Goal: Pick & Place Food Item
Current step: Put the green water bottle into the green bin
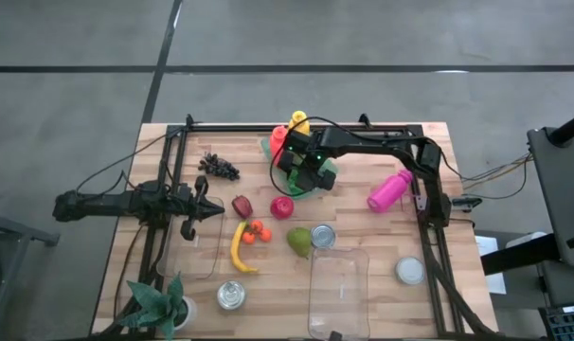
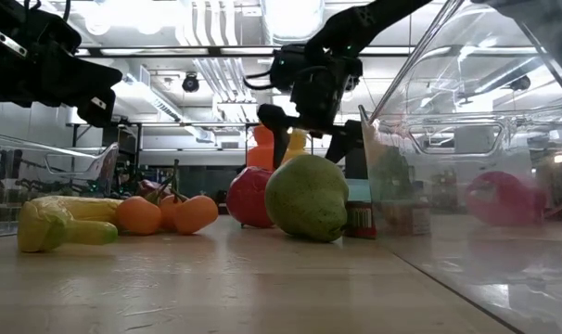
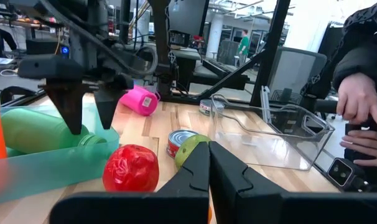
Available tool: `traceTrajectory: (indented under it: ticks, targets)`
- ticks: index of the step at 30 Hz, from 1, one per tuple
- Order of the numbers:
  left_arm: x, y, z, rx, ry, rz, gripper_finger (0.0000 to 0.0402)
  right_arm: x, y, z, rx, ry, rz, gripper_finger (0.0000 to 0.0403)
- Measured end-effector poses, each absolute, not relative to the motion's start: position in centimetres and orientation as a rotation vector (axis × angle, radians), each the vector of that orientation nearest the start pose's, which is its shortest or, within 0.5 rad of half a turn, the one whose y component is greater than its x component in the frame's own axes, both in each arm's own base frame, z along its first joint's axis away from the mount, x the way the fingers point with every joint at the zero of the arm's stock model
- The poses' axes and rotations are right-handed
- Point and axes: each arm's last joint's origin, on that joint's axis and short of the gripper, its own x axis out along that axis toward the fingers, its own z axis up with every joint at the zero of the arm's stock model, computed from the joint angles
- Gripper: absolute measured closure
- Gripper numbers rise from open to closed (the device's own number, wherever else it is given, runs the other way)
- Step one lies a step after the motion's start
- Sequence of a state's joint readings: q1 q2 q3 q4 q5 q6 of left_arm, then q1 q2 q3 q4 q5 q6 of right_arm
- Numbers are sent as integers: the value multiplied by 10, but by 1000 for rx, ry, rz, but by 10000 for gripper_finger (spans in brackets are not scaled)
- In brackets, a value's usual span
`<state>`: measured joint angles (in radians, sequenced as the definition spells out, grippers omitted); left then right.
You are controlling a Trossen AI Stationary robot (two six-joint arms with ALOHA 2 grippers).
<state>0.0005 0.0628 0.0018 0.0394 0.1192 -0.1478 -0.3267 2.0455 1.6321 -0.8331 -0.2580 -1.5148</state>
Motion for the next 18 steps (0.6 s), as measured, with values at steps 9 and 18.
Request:
traceTrajectory:
  ticks: [9,18]
  targets:
    - [101,-3,163,-149,30,-117,401,406,-130,183,-968,985,819,49]
    - [101,-3,163,-149,30,-117,401,405,-130,179,-988,1011,813,50]
